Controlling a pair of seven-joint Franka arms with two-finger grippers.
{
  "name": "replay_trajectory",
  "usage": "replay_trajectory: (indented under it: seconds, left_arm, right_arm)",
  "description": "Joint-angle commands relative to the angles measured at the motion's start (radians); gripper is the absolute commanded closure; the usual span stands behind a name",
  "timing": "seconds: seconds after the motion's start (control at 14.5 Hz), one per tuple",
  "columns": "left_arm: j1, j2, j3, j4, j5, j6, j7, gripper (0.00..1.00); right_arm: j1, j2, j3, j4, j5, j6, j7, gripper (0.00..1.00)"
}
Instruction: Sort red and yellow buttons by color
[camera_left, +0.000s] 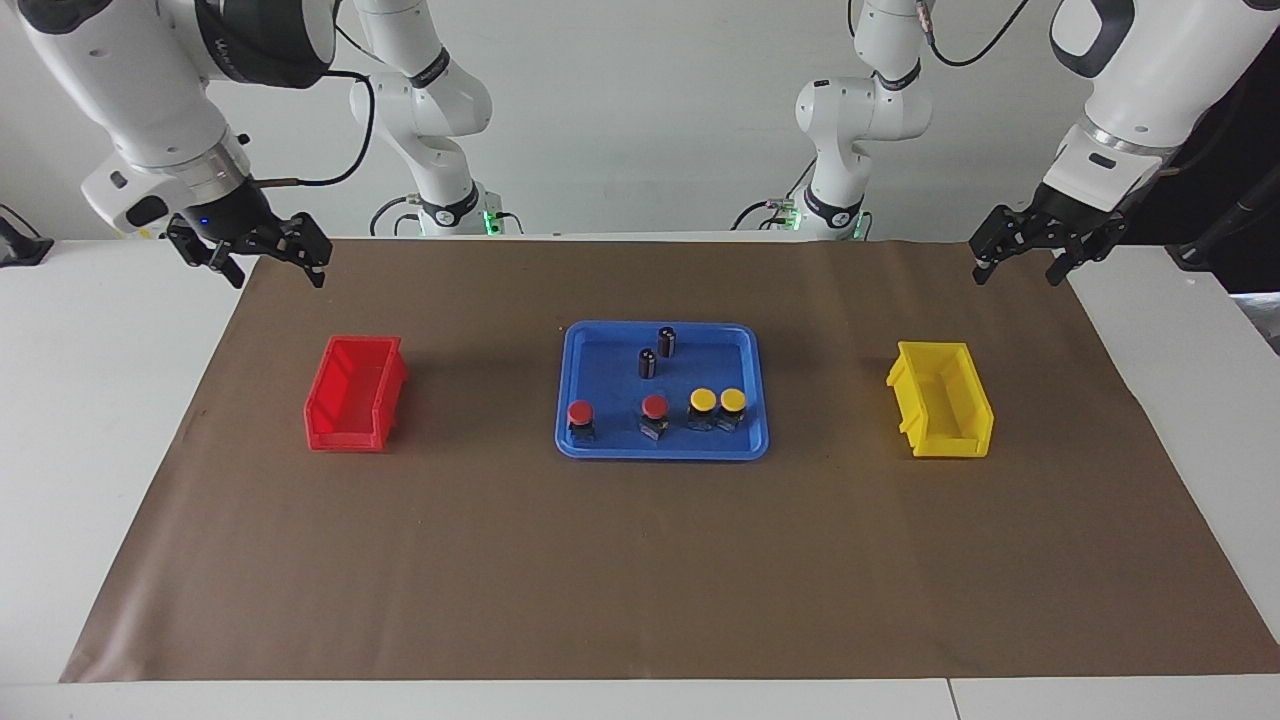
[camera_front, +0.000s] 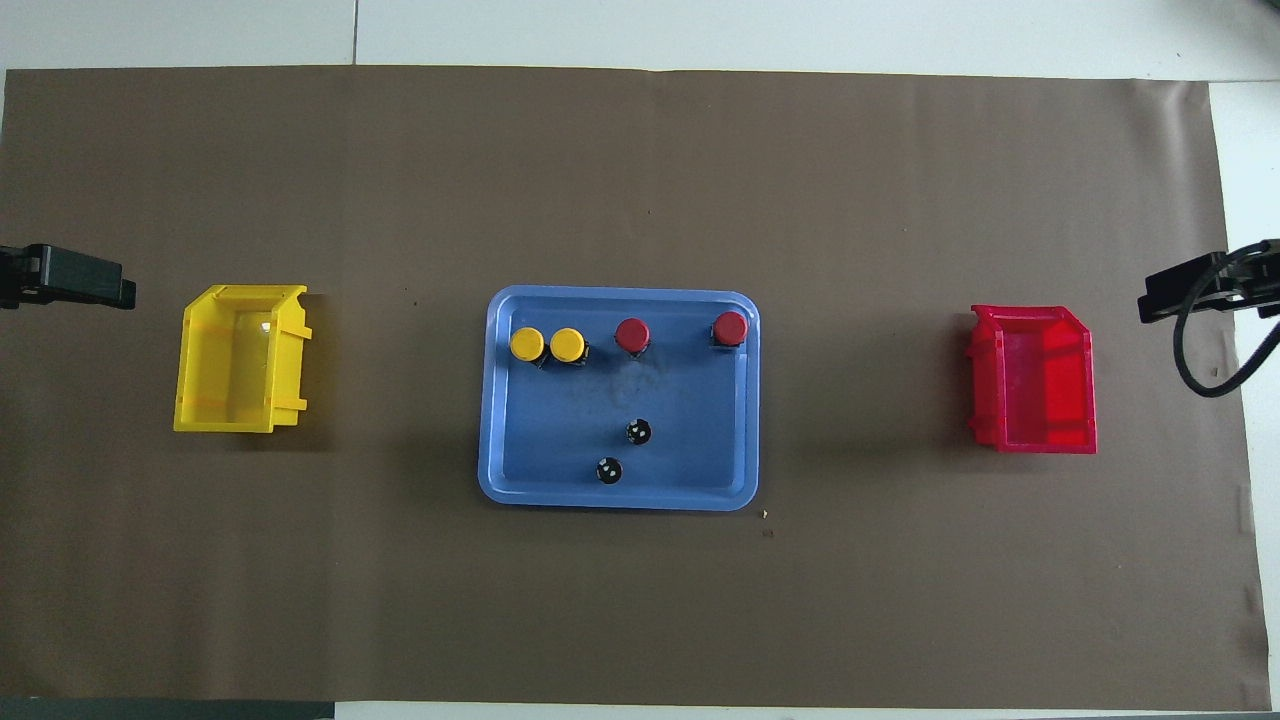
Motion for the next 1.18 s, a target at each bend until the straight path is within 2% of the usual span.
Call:
replay_trajectory:
  seconds: [0.0,0.14,0.28,0.55,0.83,1.11]
  left_arm:
    - [0.006,-0.03,-0.002,-0.037,-0.021,0.021,0.01,0.0]
    - [0.006,-0.031,-0.002,-0.037,-0.021,0.021,0.01,0.0]
    - [0.006,-0.03,-0.002,-0.037,-0.021,0.021,0.01,0.0]
    - [-0.002,-0.03,-0.002,-0.037,-0.019,0.022,0.008,0.0]
    - [-0.02,-0.028,-0.014,-0.036,-0.019,0.029,0.01,0.0]
    - [0.006,-0.045,-0.003,-0.068,-0.019,0.038,0.016,0.0]
  right_arm:
    - [0.158,0.062,0.001,-0.005,-0.001,0.093,0.197,0.0]
    - [0.256,0.146,0.001,0.003,-0.001,0.203,0.358,0.0]
    - [0.316,0.182,0.001,-0.018,0.001,0.305,0.452,0.0]
    - [0.387,0.196,0.001,-0.181,0.001,0.518,0.547,0.0]
    - [0.43,0.257,0.001,-0.244,0.001,0.638,0.583,0.0]
    - [0.455,0.282,0.001,-0.267,0.001,0.69,0.584,0.11]
